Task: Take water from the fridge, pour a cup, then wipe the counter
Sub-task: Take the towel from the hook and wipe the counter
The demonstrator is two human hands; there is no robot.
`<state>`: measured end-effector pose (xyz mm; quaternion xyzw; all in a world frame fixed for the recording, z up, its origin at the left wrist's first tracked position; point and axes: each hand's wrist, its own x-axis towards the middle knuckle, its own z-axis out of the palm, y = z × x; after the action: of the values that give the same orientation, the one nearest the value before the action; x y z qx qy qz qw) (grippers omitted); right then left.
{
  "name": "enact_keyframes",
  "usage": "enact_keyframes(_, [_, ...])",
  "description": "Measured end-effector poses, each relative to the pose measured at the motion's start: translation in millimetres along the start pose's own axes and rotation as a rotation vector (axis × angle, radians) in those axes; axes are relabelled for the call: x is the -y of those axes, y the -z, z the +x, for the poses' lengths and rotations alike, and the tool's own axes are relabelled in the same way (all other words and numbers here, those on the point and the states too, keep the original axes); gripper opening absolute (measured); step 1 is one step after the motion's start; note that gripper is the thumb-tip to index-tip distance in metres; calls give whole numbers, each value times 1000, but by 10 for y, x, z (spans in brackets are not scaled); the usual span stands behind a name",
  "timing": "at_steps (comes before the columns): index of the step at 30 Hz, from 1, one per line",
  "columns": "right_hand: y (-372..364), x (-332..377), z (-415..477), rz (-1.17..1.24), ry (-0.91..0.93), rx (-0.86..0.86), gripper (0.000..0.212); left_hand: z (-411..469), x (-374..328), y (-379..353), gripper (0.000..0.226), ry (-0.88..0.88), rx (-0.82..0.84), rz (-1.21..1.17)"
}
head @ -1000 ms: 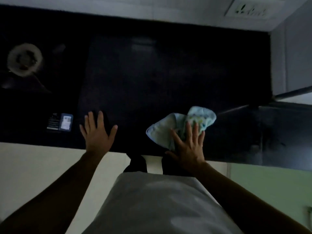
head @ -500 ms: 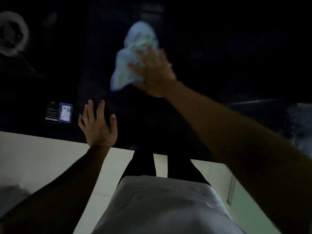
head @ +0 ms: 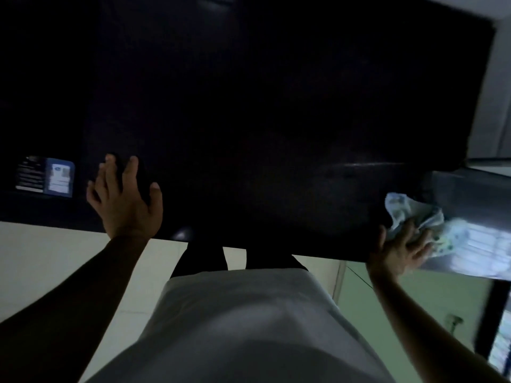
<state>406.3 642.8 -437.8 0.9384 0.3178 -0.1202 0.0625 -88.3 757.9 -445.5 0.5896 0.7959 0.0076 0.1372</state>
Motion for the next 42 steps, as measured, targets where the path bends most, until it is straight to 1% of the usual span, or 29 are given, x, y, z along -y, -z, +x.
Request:
enact_keyframes(1, [-49, 221, -61, 18, -11, -18, 89, -5, -4, 3, 66, -2, -6, 2])
enact_keyframes(2, [-69, 496, -144, 24, 45, -17, 92, -12, -11, 1, 66, -3, -10, 2])
enact_keyframes(3, [-78, 815, -262, 15, 179, -12, 91, -13, -17, 1, 66, -6, -12, 3])
enact_keyframes(4, [-91, 1167, -417, -6, 383, -9, 84, -7, -18, 3, 66, -7, -13, 4])
enact_keyframes(6, [-160, 1880, -773, 6, 890, 49, 69, 1, -29, -4, 67, 4, -9, 10])
enact_keyframes(9, [-189, 2718, -1030, -61, 1665, 133, 59, -8, -37, 2, 69, 36, -36, 9])
enact_keyframes(10, [-186, 2863, -907, -144, 1832, 116, 56, -15, -42, -1, 69, 28, -50, 11])
enact_keyframes(11, [-165, 2947, -690, -198, 1920, 65, 54, -20, -45, -6, 68, 19, -53, 12])
enact_keyframes(12, [-129, 2972, -399, -189, 1889, 3, 52, -29, -38, -15, 68, 15, -48, 12])
enact_keyframes(13, [-82, 2918, -64, -141, 1730, -33, 50, -38, -29, -18, 68, 13, -40, 10])
enact_keyframes(16, [132, 2264, 758, -30, 959, -117, 52, -35, -13, -13, 68, 21, -28, 13])
enact_keyframes(18, [182, 1686, 682, 9, 540, -103, 60, -12, -14, -7, 68, 23, -26, 19])
enact_keyframes(19, [134, 1520, 424, 24, 398, -70, 63, -9, -19, -11, 69, 24, -20, 21])
enact_keyframes(20, [61, 1462, 93, 37, 351, -58, 65, -13, -21, -15, 69, 27, -16, 21])
enact_keyframes(21, [-34, 1483, -275, 35, 404, -65, 64, -20, -21, -15, 69, 29, -14, 20])
enact_keyframes(22, [-131, 1568, -627, 20, 527, -49, 63, -29, -18, -17, 69, 28, -17, 17])
enact_keyframes(25, [-261, 1998, -1307, -27, 1209, 143, 65, -29, -10, -23, 69, 27, -29, 6])
enact_keyframes(27, [-268, 2343, -1206, -138, 1712, 164, 64, -31, -2, -24, 69, 40, -41, -5])
enact_keyframes(28, [-242, 2547, -1009, -210, 1892, 145, 63, -37, -2, -22, 70, 41, -54, -10])
enact_keyframes(29, [-202, 2728, -775, -218, 1994, 111, 59, -37, -6, -24, 69, 33, -65, -14])
enact_keyframes(30, [-171, 2852, -506, -172, 1976, 60, 54, -43, -3, -27, 68, 23, -73, -17])
enact_keyframes(31, [-145, 2892, -211, -109, 1833, 10, 50, -46, 1, -26, 67, 16, -73, -19])
enact_keyframes(34, [42, 2477, 488, -44, 1041, -143, 53, -38, 18, -27, 66, 1, -65, -28])
enact_keyframes(36, [80, 2123, 408, 48, 577, -191, 58, -24, 39, -17, 66, -10, -63, -27])
enact_keyframes(37, [36, 2071, 174, 89, 389, -159, 60, -19, 45, -11, 66, -18, -59, -26])
enact_keyframes(38, [-20, 2109, -127, 111, 294, -127, 62, -18, 49, -9, 65, -25, -54, -29])
enact_keyframes(39, [-68, 2210, -468, 106, 297, -99, 65, -24, 46, -12, 65, -30, -51, -34])
enact_keyframes(40, [-153, 2311, -802, 92, 406, -51, 68, -29, 52, -17, 65, -36, -51, -42])
enact_keyframes(42, [-295, 2468, -1432, -30, 848, 45, 75, -42, 67, -21, 65, -55, -52, -58])
